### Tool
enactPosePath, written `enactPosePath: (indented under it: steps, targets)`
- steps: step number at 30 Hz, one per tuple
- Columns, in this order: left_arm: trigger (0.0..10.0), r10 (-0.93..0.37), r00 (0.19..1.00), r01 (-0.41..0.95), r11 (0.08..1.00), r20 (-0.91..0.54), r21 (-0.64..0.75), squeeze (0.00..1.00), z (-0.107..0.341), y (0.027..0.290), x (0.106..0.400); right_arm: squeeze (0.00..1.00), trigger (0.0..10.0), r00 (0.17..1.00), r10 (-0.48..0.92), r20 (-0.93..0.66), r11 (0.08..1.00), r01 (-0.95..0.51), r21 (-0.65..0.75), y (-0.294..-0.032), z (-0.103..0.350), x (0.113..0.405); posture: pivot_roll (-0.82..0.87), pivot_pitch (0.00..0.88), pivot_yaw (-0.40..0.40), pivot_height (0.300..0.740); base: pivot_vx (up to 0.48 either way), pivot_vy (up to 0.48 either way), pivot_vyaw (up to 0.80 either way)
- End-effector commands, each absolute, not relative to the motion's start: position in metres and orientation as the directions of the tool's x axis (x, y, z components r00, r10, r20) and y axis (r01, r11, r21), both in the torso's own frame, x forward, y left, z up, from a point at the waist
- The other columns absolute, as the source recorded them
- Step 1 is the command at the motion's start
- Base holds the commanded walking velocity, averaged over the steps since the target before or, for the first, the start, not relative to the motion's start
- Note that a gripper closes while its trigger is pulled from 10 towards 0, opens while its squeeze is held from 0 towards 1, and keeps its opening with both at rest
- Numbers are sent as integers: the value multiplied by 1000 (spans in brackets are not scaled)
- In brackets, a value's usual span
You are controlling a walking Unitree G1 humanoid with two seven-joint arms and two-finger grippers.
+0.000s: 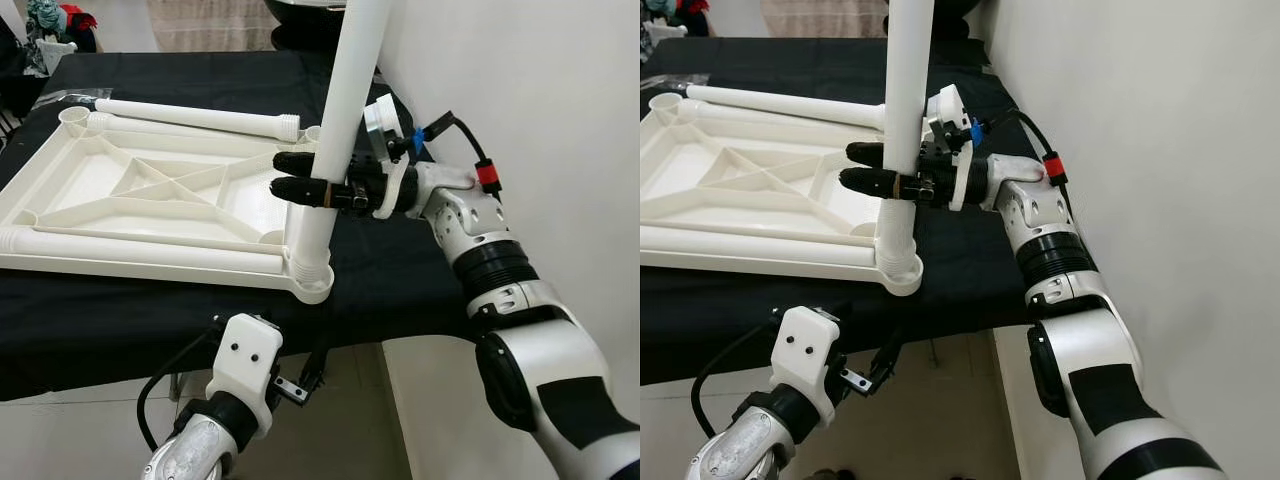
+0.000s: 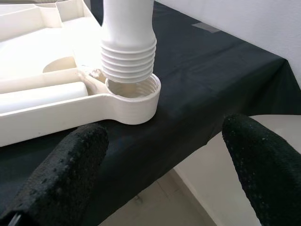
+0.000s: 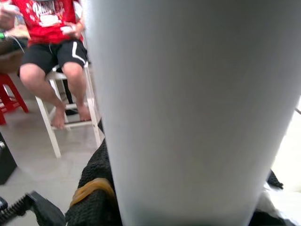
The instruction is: Building children table
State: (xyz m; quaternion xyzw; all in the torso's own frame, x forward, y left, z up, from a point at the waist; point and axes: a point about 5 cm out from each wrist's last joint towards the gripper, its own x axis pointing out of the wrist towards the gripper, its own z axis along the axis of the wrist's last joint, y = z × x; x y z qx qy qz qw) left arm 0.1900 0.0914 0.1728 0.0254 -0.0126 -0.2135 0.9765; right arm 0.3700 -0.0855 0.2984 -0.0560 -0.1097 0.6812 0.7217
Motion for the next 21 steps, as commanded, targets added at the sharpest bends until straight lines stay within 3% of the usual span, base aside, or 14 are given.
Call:
enactPosePath:
  steps: [1,8,21]
  targets:
    - [10000,-419,908,418,907,-2,55,0,172,92,189,0,10000,22,998,50,35,-961,-274,-82,301,369,126,214,-81,740,0,0,0]
    - [10000,-429,903,428,902,7,55,0,175,89,189,0,10000,37,999,-10,33,-960,-277,-78,289,370,127,216,-75,740,0,0,0]
    - [10000,-420,908,419,906,1,61,0,174,92,191,0,10000,-58,996,-70,-72,-970,-231,-79,278,365,117,219,-75,740,0,0,0]
